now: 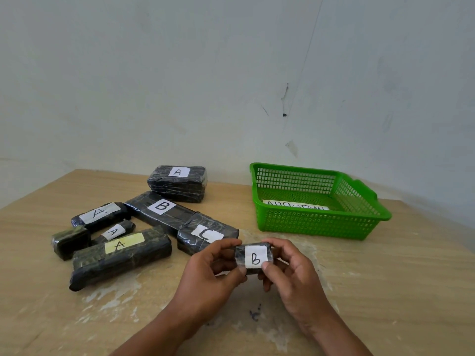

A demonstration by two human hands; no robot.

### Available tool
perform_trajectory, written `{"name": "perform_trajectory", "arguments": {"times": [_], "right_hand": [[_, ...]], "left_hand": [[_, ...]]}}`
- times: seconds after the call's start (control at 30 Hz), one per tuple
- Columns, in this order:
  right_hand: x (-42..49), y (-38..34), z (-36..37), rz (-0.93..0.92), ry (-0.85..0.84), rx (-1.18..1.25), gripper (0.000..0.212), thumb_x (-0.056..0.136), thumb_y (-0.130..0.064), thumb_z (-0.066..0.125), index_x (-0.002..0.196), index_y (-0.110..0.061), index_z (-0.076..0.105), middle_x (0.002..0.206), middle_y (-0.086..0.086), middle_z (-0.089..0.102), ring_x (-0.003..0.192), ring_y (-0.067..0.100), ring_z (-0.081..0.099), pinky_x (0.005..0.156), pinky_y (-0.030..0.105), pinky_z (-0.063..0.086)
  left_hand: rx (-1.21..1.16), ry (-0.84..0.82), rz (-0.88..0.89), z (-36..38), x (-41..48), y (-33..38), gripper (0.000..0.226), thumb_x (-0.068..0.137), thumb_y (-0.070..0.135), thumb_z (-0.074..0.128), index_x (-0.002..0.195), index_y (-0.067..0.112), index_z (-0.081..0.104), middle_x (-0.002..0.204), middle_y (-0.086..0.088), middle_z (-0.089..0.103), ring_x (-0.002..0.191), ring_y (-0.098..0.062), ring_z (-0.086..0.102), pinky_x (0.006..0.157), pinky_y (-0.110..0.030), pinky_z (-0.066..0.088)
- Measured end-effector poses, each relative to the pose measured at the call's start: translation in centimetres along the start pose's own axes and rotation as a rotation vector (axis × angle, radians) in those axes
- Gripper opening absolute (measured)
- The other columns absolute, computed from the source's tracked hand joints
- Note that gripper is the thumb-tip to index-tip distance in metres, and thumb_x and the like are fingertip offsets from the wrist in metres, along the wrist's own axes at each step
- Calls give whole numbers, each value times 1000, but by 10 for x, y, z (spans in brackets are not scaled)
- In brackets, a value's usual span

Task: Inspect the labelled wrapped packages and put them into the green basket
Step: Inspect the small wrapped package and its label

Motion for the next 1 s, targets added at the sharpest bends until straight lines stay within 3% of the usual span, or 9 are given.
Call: {"name": "perform_trajectory", "arguments": {"times": [0.2, 0.33, 0.4, 0.57, 0.73, 0.83, 1.0], "right_hand": [[1, 1, -1, -21, 3, -28, 43, 84, -17, 70, 126, -26, 65, 96, 10, 72, 77, 24, 70, 66, 33, 58], [-3, -5, 3, -83, -43, -162, 51, 81, -16, 72, 129, -29, 62, 106, -2, 72, 95, 14, 71, 75, 30, 59], [-8, -14, 4, -174, -23, -295, 57, 80, -14, 75, 132, -30, 61, 116, -6, 68, 106, 14, 67, 76, 23, 57], [-15, -36, 9, -396, -9, -568, 59, 79, -18, 80, 136, -24, 63, 127, -11, 52, 115, 11, 60, 76, 22, 56], [-14, -49, 8, -392, -5, -669, 62, 83, -17, 81, 142, -21, 60, 125, -19, 51, 112, 0, 56, 79, 15, 52], [-5, -59, -3, -389, 46, -714, 64, 80, -15, 85, 140, -22, 62, 121, -14, 58, 102, -7, 56, 76, 6, 45], [24, -76, -18, -355, 9, -762, 58, 78, -15, 87, 133, -17, 68, 119, -10, 61, 92, 4, 62, 73, 15, 53]], "left_hand": [[45, 24, 7, -2, -1, 2, 44, 88, -10, 72, 116, 23, 70, 99, 5, 81, 93, -15, 77, 80, -33, 65], [91, 37, 34, -4, -2, 5, 45, 87, -10, 73, 116, 24, 70, 98, 7, 80, 90, -14, 77, 76, -29, 64], [127, 34, 46, -3, -4, 6, 46, 87, -10, 73, 116, 26, 70, 97, 11, 79, 88, -12, 77, 76, -28, 64], [165, 44, 53, -5, -7, 8, 46, 88, -7, 73, 119, 27, 70, 96, 11, 79, 87, -14, 77, 75, -28, 64], [148, 42, 18, -2, 2, 16, 44, 90, -5, 72, 127, 19, 70, 101, -7, 77, 91, -23, 76, 75, -25, 62], [250, -31, 54, 6, 14, 36, 43, 92, 1, 72, 126, 25, 67, 100, 3, 80, 93, -8, 76, 84, -27, 63], [333, -69, 93, 13, 43, 62, 44, 92, 11, 75, 129, 32, 65, 101, 7, 79, 93, -4, 76, 87, -26, 62]]}}
Point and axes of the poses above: each hand's wrist, its own x-axis towards the middle knuckle, its own z-axis out of the palm, y = z × x, the point moved 9 cm from there along x, towards the middle knuckle
